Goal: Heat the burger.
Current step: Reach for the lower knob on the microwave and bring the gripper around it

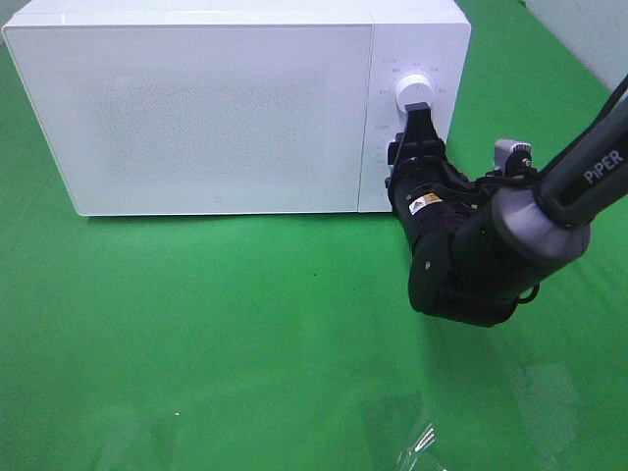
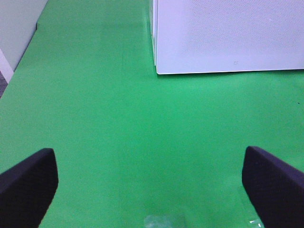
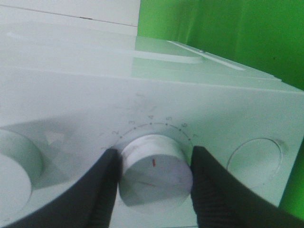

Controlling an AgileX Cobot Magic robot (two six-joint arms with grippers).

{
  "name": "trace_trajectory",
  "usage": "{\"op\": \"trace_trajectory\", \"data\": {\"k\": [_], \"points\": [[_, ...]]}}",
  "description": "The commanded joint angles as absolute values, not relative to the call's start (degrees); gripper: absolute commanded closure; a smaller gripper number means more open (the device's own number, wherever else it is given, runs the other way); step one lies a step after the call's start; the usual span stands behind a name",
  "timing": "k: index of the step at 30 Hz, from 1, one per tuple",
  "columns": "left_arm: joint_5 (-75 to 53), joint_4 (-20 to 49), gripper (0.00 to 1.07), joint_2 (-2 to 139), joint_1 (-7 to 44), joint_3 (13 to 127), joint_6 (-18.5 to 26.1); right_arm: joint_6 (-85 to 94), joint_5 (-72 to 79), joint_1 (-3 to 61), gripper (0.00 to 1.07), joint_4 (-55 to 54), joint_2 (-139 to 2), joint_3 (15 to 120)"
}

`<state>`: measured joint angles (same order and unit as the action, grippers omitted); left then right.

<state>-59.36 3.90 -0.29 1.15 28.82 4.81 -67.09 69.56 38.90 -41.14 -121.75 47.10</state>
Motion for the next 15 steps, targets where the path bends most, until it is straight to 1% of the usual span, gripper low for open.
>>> {"op": "trace_trajectory", "data": {"k": [1, 11, 15], "points": [[-59.4, 3.7, 0.03, -1.6, 1.0, 28.5, 4.5, -70.6, 75.7, 39.3, 1.07, -31.6, -120.9, 48.9], [-59.4, 3.7, 0.03, -1.6, 1.0, 28.5, 4.5, -71.3, 77.1, 39.3, 1.07, -31.6, -120.9, 48.9], [-59.4, 3.7, 0.03, -1.6, 1.0, 28.5, 4.5, -71.2, 78.0, 39.3, 1.04, -32.2, -120.9, 48.9]]}}
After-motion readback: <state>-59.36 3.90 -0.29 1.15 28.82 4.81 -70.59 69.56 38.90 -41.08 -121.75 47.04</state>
